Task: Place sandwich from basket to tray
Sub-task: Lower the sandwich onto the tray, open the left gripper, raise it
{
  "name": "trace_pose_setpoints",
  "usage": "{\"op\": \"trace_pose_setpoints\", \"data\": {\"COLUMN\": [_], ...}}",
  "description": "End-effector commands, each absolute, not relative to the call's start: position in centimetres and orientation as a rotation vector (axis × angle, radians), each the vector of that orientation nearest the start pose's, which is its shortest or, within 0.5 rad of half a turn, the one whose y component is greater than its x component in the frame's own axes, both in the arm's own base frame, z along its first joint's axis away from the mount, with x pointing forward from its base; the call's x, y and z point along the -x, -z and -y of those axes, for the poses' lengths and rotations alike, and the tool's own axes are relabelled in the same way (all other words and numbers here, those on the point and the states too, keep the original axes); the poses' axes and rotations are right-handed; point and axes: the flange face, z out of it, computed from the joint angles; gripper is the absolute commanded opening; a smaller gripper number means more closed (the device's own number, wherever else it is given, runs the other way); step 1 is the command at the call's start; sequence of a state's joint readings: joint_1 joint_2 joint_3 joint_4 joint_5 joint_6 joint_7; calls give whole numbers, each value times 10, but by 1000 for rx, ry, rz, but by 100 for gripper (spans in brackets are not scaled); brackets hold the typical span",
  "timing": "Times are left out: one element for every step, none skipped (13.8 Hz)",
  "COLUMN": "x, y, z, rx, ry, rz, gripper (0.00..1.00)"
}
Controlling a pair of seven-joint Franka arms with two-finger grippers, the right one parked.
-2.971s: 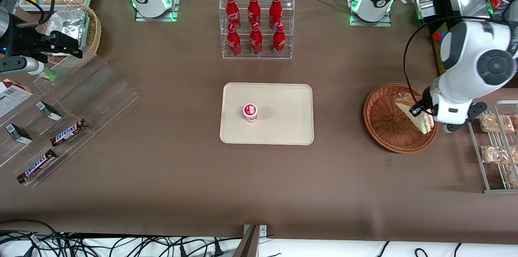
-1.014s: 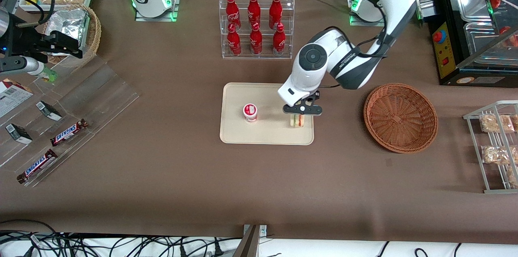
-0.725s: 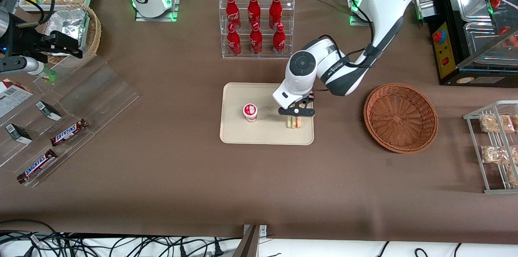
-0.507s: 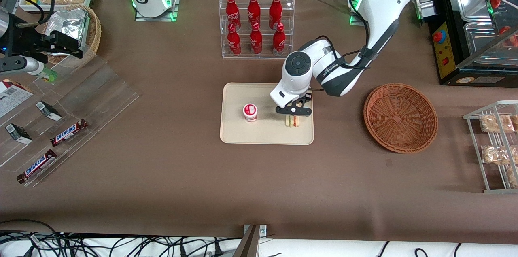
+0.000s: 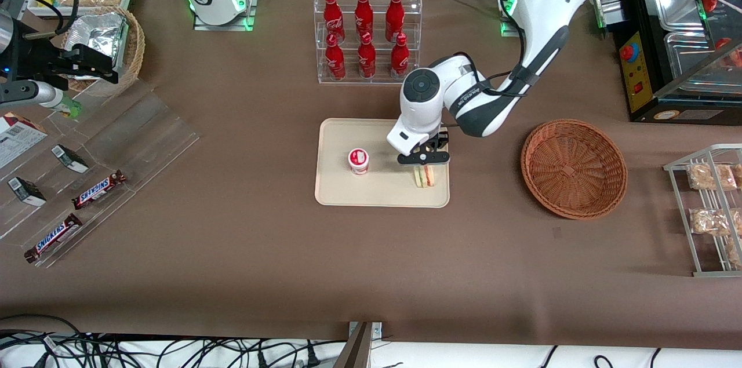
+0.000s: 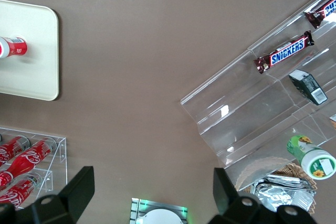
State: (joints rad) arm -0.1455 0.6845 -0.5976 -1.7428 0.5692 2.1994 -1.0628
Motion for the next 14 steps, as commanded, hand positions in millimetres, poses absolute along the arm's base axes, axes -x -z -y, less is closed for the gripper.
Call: {"op": "trace_pose_setpoints", "data": {"x": [-521,-521,-521,-522,-524,-528,-530,-531,-531,-531,-534,-541,-548,-557], "y": [-231,-233,-237,-240,-248,-256,-269,-276,-284,-296,-306,-323,-336,-354], "z": [407,408,408,408,407,406,404,403,404,404,397,390,384,379], "rx": [3029,3029,3031,3034,3041,3047,3049,3051,3062,3068,3053,3042,3018,2994], "ry": [60,64,70,77,88,99,127,133,128,134,132,134,113,113], "rz": [73,71,84,99,114,133,141,161,196,221,248,287,322,349], "gripper": [63,74,79,80,83,87,92,100,100,100,100,100,100,100]}}
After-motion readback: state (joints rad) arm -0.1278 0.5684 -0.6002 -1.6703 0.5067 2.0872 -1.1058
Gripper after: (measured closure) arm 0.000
